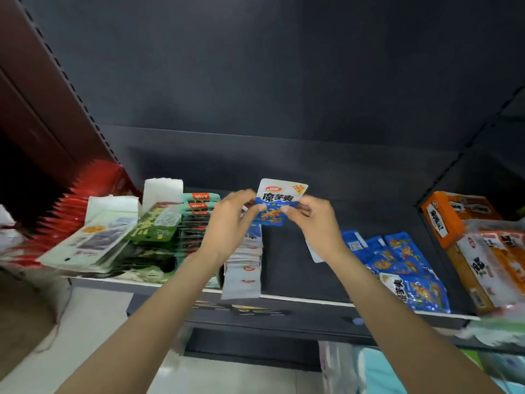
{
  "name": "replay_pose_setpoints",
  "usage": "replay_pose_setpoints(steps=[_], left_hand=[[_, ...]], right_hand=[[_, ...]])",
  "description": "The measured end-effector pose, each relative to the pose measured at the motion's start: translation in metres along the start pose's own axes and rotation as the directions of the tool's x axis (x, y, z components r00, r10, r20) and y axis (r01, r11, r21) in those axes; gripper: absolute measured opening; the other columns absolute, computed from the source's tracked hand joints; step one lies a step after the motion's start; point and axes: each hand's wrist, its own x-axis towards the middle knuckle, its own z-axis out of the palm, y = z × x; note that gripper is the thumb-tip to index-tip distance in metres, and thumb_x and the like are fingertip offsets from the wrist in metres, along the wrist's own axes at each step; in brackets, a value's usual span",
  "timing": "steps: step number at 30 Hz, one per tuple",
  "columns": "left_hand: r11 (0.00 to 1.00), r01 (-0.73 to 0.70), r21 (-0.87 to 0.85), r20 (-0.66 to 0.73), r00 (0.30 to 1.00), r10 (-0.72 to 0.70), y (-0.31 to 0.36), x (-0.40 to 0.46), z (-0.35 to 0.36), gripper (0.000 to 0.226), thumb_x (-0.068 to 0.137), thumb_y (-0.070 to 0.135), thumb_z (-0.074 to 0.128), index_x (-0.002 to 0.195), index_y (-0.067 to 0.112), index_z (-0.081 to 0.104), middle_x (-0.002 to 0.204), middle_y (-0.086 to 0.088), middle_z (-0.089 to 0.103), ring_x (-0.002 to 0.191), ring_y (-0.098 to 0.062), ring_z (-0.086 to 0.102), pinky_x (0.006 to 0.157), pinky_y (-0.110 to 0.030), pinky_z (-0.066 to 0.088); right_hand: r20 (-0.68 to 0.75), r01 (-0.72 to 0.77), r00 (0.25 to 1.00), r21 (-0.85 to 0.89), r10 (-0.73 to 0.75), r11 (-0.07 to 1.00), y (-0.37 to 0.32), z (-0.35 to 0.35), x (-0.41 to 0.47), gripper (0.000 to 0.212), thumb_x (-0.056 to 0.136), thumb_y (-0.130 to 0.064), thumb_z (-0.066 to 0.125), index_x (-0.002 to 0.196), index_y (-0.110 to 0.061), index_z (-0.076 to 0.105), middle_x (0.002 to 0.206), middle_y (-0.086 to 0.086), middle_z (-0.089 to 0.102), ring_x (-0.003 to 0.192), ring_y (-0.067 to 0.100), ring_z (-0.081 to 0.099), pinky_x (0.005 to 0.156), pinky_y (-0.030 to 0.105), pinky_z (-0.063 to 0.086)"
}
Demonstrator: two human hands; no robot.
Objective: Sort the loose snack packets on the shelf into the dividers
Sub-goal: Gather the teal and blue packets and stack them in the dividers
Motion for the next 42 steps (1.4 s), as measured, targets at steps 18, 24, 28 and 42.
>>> replay_pose_setpoints(steps=[18, 24, 28, 42], left_hand=[[0.926, -0.129, 0.354, 0.297, 0.955, 0.020, -0.047, -0.030, -0.023, 0.025, 0.093, 0.024, 0.054, 0.113, 0.018, 0.067, 0.114, -0.002, 0.066, 0.107, -0.022, 0.057, 0.090, -0.032, 0.044], [0.961, -0.166, 0.219, 0.348, 0.934, 0.082, -0.014, -0.019, 0.016, 0.029, 0.088, 0.040, 0.058, 0.110, 0.023, 0.067, 0.109, 0.005, 0.065, 0.106, -0.018, 0.051, 0.092, -0.033, 0.037], [0.987, -0.094, 0.132, 0.406, 0.913, 0.033, 0.011, -0.010, 0.075, 0.021, 0.090, 0.024, 0.055, 0.107, 0.018, 0.067, 0.104, -0.002, 0.064, 0.098, -0.020, 0.056, 0.087, -0.036, 0.046], [0.494, 0.858, -0.142, 0.389, 0.507, -0.769, 0.014, 0.031, 0.209, 0.008, 0.083, 0.008, 0.062, 0.081, 0.001, 0.065, 0.083, -0.011, 0.066, 0.081, -0.023, 0.063, 0.069, -0.026, 0.048]], right_hand=[[0.128, -0.026, 0.988, -0.404, 0.085, 0.915, 0.021, 0.049, -0.021, 0.027, 0.085, -0.003, 0.064, 0.110, -0.011, 0.069, 0.109, 0.002, 0.070, 0.100, 0.010, 0.064, 0.090, 0.018, 0.048], [0.107, -0.072, 0.988, -0.330, 0.113, 0.941, 0.035, 0.004, -0.023, 0.025, 0.082, -0.013, 0.070, 0.106, -0.015, 0.070, 0.106, -0.002, 0.069, 0.099, 0.006, 0.063, 0.088, 0.022, 0.050], [-0.012, -0.134, 0.989, -0.481, 0.146, 0.866, 0.070, -0.043, -0.017, 0.026, 0.087, -0.012, 0.064, 0.113, -0.011, 0.066, 0.114, 0.004, 0.066, 0.106, 0.013, 0.060, 0.093, 0.027, 0.046], [0.060, -0.262, 0.881, -0.763, 0.469, 0.591, 0.154, -0.122, -0.013, 0.066, 0.088, -0.016, 0.060, 0.146, -0.015, 0.029, 0.156, 0.004, 0.016, 0.144, 0.018, 0.014, 0.112, 0.032, 0.024]])
